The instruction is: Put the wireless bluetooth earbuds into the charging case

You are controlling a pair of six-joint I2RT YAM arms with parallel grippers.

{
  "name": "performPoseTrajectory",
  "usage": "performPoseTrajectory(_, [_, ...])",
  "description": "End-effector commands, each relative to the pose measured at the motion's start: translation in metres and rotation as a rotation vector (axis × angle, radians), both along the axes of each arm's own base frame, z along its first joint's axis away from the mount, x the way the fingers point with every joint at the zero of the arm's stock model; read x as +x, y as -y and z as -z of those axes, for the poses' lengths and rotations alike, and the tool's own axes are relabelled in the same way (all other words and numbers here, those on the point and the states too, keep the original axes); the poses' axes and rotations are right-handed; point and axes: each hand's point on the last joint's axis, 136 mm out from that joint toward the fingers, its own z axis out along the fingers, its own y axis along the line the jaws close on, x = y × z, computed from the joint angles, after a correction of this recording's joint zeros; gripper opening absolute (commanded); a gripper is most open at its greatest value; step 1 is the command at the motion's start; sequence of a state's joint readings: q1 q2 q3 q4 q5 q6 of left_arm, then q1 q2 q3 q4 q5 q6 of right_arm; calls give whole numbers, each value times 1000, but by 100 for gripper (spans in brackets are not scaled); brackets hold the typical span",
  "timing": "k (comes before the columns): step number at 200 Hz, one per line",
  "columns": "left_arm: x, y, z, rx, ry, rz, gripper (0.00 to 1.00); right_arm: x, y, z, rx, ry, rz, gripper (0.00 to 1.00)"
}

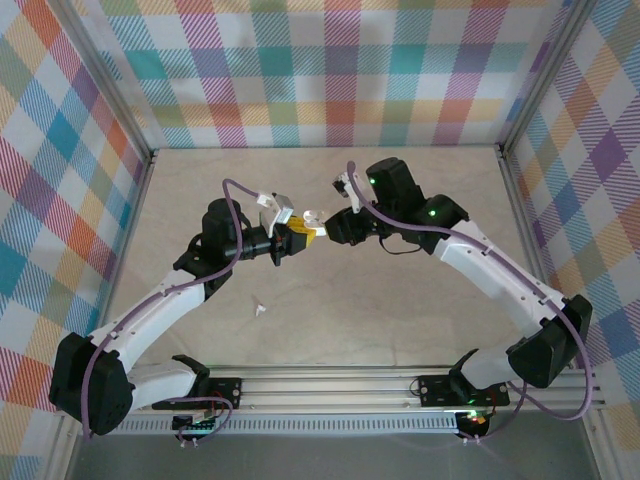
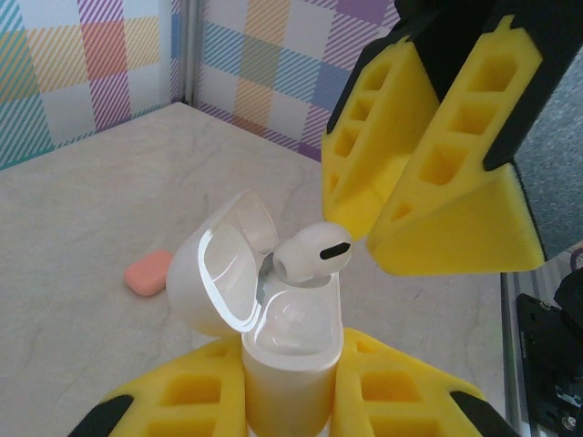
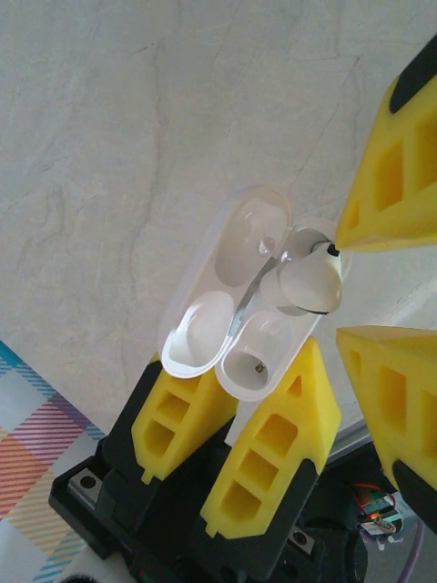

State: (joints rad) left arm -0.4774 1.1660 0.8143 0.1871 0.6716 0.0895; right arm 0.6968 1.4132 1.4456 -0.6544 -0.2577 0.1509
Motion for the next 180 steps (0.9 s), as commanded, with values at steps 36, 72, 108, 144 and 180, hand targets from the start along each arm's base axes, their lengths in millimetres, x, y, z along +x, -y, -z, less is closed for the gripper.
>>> performPoseTrajectory(36, [-9, 5, -16, -40, 40, 45, 0, 9, 3, -7, -17, 41, 23, 27])
performPoseTrajectory(72, [-10, 5, -16, -41, 41, 48, 0, 12, 4, -7, -9, 40, 28, 26])
performPoseTrajectory(108, [-11, 5, -17, -41, 45, 49, 0, 13, 2, -5, -3, 31, 19, 25])
performPoseTrajectory(144, [-11, 6, -17, -42, 49, 58, 0, 10, -1, -6, 36, 25, -16, 23])
performPoseTrajectory(180, [-14, 7, -18, -47, 56, 72, 0, 6, -3, -5, 84, 29, -67, 23])
